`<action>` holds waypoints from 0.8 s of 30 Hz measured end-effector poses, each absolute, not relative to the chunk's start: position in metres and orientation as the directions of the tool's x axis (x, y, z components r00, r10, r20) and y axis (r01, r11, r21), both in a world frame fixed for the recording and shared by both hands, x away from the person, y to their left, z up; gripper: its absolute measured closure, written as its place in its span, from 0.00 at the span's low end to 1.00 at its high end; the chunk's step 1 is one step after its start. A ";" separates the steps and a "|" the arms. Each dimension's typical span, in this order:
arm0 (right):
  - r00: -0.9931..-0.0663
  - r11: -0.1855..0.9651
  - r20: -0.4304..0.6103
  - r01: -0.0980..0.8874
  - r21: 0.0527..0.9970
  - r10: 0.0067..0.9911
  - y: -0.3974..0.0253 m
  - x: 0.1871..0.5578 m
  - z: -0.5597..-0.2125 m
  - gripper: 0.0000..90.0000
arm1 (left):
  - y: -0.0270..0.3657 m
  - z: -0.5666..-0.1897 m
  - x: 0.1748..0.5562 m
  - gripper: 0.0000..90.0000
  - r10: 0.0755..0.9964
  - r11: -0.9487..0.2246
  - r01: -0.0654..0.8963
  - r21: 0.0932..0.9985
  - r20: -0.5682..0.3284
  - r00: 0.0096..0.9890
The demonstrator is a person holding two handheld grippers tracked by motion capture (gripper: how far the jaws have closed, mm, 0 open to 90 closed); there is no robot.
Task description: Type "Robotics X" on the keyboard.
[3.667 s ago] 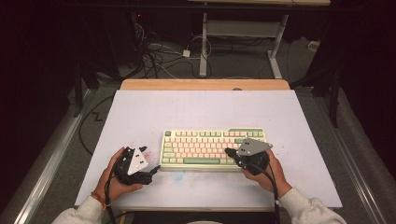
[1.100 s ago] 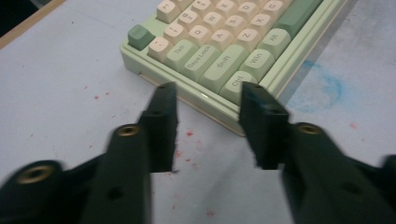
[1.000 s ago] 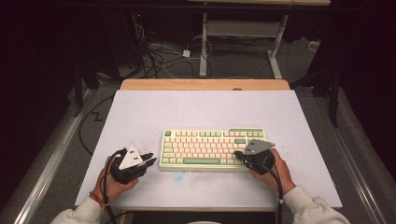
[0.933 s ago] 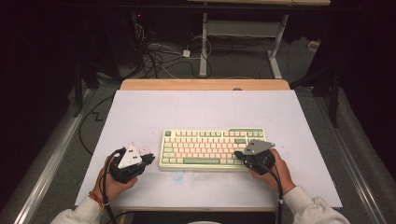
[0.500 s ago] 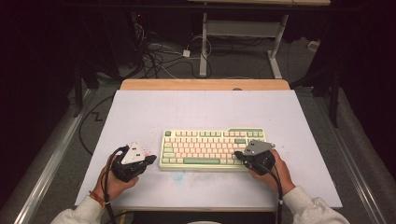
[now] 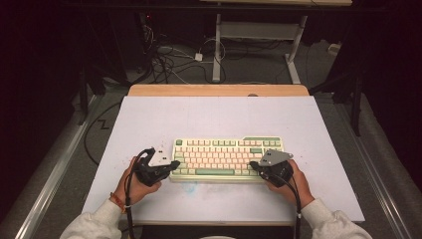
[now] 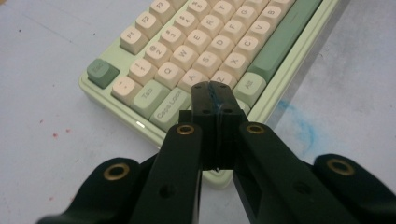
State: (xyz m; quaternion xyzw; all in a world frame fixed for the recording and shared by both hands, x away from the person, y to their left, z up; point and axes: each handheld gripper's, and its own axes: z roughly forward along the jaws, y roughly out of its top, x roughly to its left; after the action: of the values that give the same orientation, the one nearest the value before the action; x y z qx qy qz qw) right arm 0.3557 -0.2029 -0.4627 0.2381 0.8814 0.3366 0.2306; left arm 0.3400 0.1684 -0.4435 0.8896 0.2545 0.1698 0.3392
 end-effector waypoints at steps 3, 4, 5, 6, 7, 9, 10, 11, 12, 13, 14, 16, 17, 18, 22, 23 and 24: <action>-0.781 0.660 -0.245 0.265 0.703 0.575 -0.203 0.356 -0.463 1.00 | 0.164 -0.443 0.343 0.97 0.561 -0.645 0.334 0.687 0.130 0.817; -0.781 0.660 -0.245 0.265 0.703 0.574 -0.203 0.356 -0.463 1.00 | 0.159 -0.443 0.346 0.97 0.553 -0.654 0.331 0.680 0.132 0.822; -0.781 0.660 -0.246 0.264 0.703 0.574 -0.203 0.356 -0.463 1.00 | 0.158 -0.443 0.347 0.97 0.555 -0.652 0.331 0.682 0.132 0.821; -0.781 0.660 -0.245 0.265 0.703 0.575 -0.203 0.356 -0.463 1.00 | 0.155 -0.443 0.349 0.97 0.552 -0.655 0.330 0.680 0.133 0.823; -0.780 0.659 -0.244 0.266 0.704 0.576 -0.203 0.356 -0.463 1.00 | 0.154 -0.443 0.350 0.97 0.547 -0.661 0.330 0.674 0.131 0.827; -0.780 0.659 -0.245 0.266 0.704 0.576 -0.203 0.356 -0.463 1.00 | 0.150 -0.444 0.353 0.97 0.545 -0.665 0.329 0.671 0.135 0.828; -0.780 0.660 -0.245 0.265 0.703 0.575 -0.203 0.356 -0.463 1.00 | 0.148 -0.444 0.354 0.97 0.543 -0.666 0.330 0.670 0.132 0.829; -0.781 0.660 -0.245 0.265 0.703 0.575 -0.203 0.356 -0.463 1.00 | 0.146 -0.444 0.355 0.97 0.537 -0.672 0.327 0.664 0.134 0.833; -0.781 0.659 -0.244 0.266 0.703 0.575 -0.203 0.356 -0.463 1.00 | 0.144 -0.444 0.356 0.97 0.534 -0.675 0.325 0.662 0.135 0.835; -0.781 0.659 -0.245 0.265 0.703 0.575 -0.203 0.356 -0.463 1.00 | 0.142 -0.444 0.357 0.97 0.530 -0.678 0.323 0.660 0.135 0.837; -0.781 0.660 -0.245 0.264 0.703 0.574 -0.203 0.356 -0.463 1.00 | 0.140 -0.445 0.357 0.97 0.527 -0.681 0.322 0.657 0.135 0.839; -0.782 0.660 -0.243 0.265 0.703 0.573 -0.203 0.356 -0.463 1.00 | 0.137 -0.445 0.359 0.97 0.515 -0.696 0.315 0.645 0.143 0.845; -0.783 0.659 -0.242 0.265 0.704 0.573 -0.203 0.356 -0.463 1.00 | 0.135 -0.445 0.360 0.97 0.515 -0.695 0.316 0.646 0.140 0.846; -0.783 0.659 -0.243 0.265 0.704 0.573 -0.203 0.356 -0.463 1.00 | 0.133 -0.445 0.361 0.97 0.511 -0.700 0.315 0.641 0.140 0.848; -0.782 0.663 -0.247 0.263 0.701 0.572 -0.203 0.356 -0.463 1.00 | 0.127 -0.447 0.365 0.97 0.502 -0.707 0.313 0.634 0.138 0.854; -0.783 0.661 -0.245 0.264 0.702 0.573 -0.203 0.356 -0.463 1.00 | 0.125 -0.448 0.366 0.97 0.499 -0.710 0.312 0.631 0.139 0.855; -0.783 0.660 -0.242 0.265 0.703 0.572 -0.203 0.356 -0.463 1.00 | 0.124 -0.448 0.367 0.97 0.499 -0.710 0.313 0.631 0.138 0.856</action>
State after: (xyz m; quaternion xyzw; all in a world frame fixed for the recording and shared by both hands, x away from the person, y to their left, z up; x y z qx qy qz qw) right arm 0.3564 -0.2034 -0.4627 0.2373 0.8820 0.3375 0.2279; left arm 0.3668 0.1241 -0.4480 0.9124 0.2224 0.1509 0.3088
